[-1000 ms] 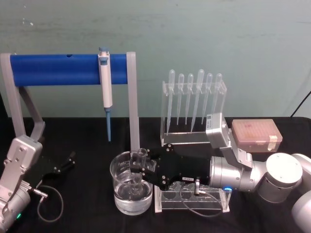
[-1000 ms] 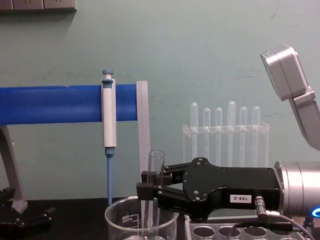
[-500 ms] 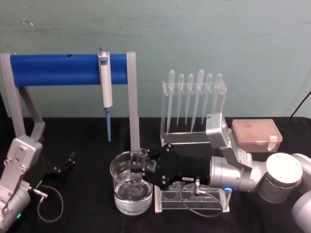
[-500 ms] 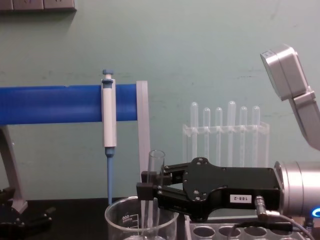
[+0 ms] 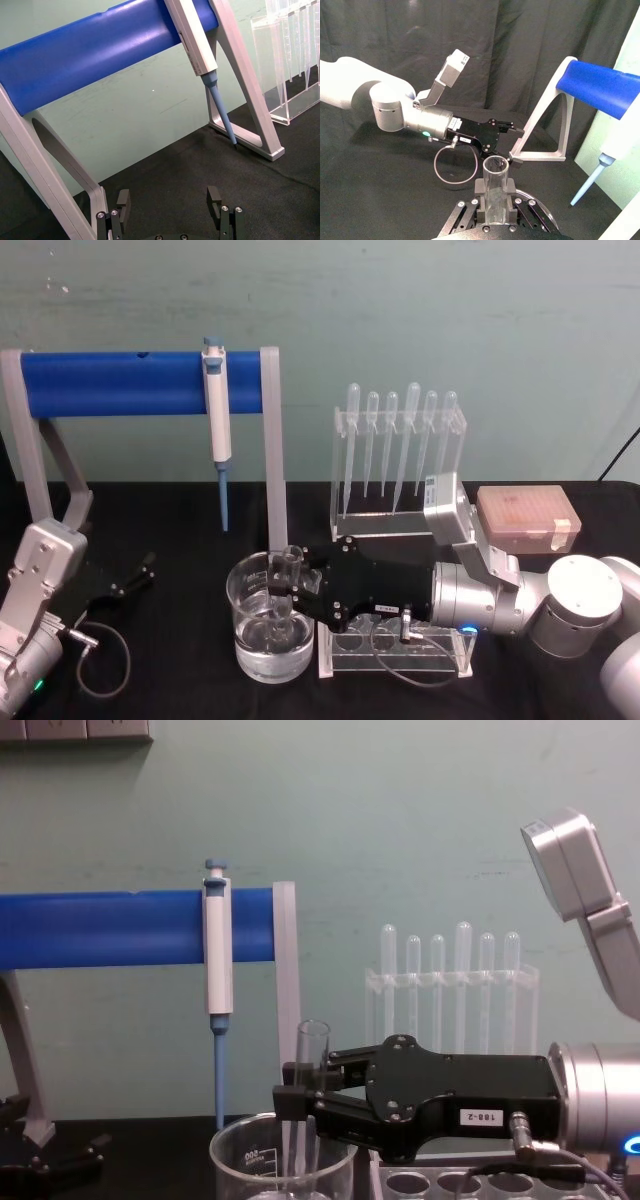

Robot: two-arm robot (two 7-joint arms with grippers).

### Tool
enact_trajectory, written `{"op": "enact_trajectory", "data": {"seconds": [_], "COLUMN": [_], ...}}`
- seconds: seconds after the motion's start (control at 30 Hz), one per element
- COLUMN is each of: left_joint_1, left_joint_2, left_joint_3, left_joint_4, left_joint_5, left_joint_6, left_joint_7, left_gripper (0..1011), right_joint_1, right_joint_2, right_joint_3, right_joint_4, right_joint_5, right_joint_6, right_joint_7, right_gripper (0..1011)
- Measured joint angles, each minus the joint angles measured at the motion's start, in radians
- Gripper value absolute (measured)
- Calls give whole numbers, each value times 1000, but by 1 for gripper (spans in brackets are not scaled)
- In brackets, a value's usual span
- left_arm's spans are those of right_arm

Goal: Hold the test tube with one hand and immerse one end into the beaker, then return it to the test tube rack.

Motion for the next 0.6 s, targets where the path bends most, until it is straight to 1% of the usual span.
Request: {"op": "enact_trajectory", "data": {"seconds": [0.6], "left_joint_1": [0], "left_joint_2": [0], "left_joint_3": [0], "left_joint_4": [0], "left_joint_5": [0], "left_joint_6": [0], "left_joint_7": [0], "left_gripper": [1000], "right_joint_1": [0], "right_joint_2": [0], "right_joint_3": [0], "right_joint_4": [0], "right_joint_5": [0], "right_joint_6": [0], "right_joint_7": [0], "right_gripper": [225]}}
